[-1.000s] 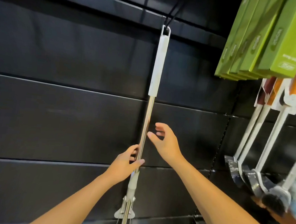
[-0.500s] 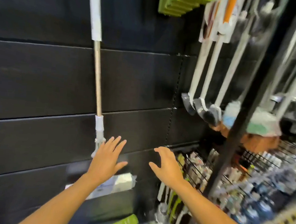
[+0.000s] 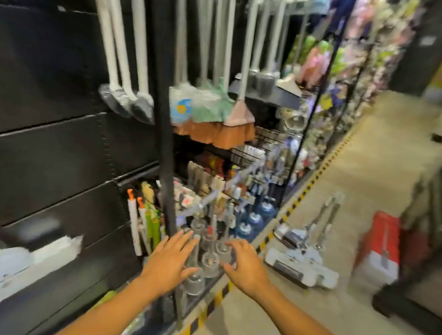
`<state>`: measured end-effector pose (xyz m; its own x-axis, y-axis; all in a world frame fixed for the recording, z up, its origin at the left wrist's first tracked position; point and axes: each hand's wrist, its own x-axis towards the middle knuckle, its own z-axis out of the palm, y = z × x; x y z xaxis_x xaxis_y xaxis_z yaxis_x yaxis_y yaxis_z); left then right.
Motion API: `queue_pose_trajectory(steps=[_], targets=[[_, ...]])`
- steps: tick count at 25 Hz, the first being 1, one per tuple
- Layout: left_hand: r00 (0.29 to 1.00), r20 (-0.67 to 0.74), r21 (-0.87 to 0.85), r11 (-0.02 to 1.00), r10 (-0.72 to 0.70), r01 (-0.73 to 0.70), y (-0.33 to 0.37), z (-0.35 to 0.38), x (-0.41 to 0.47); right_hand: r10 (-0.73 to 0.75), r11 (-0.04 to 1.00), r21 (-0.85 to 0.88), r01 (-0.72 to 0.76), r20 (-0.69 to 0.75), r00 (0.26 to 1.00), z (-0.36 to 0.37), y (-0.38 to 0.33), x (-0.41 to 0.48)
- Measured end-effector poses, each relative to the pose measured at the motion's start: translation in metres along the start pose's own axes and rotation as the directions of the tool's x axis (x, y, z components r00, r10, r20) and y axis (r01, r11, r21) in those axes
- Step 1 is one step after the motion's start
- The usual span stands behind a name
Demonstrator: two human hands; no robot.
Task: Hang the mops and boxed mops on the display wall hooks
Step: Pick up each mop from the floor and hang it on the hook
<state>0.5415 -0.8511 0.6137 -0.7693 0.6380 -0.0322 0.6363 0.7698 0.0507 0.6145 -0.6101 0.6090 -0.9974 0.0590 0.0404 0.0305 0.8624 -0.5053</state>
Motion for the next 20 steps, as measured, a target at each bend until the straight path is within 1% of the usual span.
queue_pose_trajectory(steps=[3,5,9,11,13,15,17,18,20], targets=[[0.991,0.007,-0.055,0.990,0.134,-0.133,0.063,0.007,0.061,0.159,0.986,-0.030,-0.162,-0.081,0.984,-0.033,0.066,-0.021],[0.983,0.021,-0.073,0.981,0.182,-0.180,0.096,0.016,0.098,0.246,0.967,-0.039,-0.252,-0.115,0.962,-0.053,0.108,-0.031],[0.962,0.006,-0.108,0.957,0.273,-0.270,0.150,0.037,0.183,0.392,0.911,-0.064,-0.407,-0.168,0.904,-0.088,0.189,-0.029],[0.949,0.036,-0.131,0.943,0.312,-0.305,0.170,0.046,0.234,0.448,0.882,-0.075,-0.466,-0.179,0.876,-0.104,0.228,-0.019],[0.934,0.102,-0.111,0.937,0.341,-0.330,0.182,0.057,0.288,0.494,0.854,-0.086,-0.514,-0.178,0.851,-0.122,0.265,0.002],[0.912,0.131,-0.087,0.921,0.389,-0.381,0.191,0.065,0.339,0.530,0.825,-0.108,-0.554,-0.188,0.827,-0.145,0.296,0.026],[0.892,0.131,-0.095,0.902,0.432,-0.422,0.199,0.072,0.386,0.559,0.797,-0.124,-0.592,-0.219,0.799,-0.168,0.326,0.050],[0.883,0.126,-0.067,0.892,0.452,-0.447,0.204,0.076,0.410,0.576,0.779,-0.131,-0.613,-0.237,0.783,-0.179,0.342,0.062],[0.886,0.148,-0.086,0.898,0.440,-0.432,0.219,0.072,0.449,0.603,0.754,-0.127,-0.645,-0.259,0.755,-0.197,0.370,0.083]])
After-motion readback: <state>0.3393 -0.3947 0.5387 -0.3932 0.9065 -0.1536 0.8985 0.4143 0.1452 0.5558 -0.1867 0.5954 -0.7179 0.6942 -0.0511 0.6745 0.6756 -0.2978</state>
